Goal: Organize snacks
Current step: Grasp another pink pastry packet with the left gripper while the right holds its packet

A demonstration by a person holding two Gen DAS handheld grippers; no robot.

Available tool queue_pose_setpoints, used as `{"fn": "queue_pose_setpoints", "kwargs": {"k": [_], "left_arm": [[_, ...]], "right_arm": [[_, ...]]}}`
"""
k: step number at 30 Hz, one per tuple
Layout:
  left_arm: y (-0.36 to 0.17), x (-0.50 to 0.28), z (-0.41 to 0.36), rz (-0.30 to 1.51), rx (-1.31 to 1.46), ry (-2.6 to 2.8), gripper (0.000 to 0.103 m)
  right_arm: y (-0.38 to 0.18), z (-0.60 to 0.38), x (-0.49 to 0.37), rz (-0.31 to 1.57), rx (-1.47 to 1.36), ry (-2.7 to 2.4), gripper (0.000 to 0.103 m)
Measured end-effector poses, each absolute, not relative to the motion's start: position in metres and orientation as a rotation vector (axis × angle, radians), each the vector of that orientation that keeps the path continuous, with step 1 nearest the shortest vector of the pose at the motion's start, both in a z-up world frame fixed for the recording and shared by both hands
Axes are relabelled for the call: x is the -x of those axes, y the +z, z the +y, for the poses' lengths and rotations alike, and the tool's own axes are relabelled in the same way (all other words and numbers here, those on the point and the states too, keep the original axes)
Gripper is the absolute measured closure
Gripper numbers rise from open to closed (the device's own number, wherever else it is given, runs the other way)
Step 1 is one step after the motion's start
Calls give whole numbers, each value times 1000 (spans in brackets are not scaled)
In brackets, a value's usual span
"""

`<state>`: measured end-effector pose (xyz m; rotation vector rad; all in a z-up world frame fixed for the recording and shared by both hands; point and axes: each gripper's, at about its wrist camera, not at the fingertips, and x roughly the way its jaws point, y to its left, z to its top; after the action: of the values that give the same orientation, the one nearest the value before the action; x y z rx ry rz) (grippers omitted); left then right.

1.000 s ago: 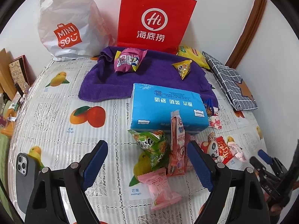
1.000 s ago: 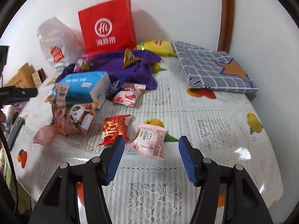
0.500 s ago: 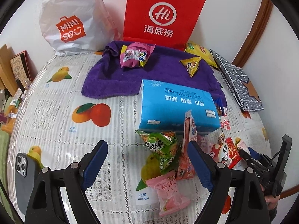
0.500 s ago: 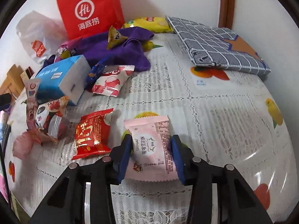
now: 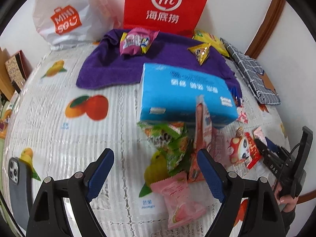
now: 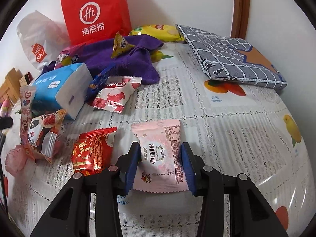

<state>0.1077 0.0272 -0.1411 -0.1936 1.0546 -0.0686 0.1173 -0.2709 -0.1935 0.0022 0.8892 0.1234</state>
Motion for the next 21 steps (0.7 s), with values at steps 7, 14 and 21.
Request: {"fn": "queue_pose_setpoints", "kwargs": {"k": [7, 14, 21], "left_arm": [[-151, -95, 17, 1103, 199, -84, 19], [-173, -90, 3, 1160, 198, -113, 31], [-172, -80, -3, 1129, 80, -63, 55]], "right_arm": [[-194, -272, -117, 888, -18, 139, 57], [-194, -269, -117, 890, 0, 137, 56], [-194, -267, -116, 890, 26, 124, 56]]}}
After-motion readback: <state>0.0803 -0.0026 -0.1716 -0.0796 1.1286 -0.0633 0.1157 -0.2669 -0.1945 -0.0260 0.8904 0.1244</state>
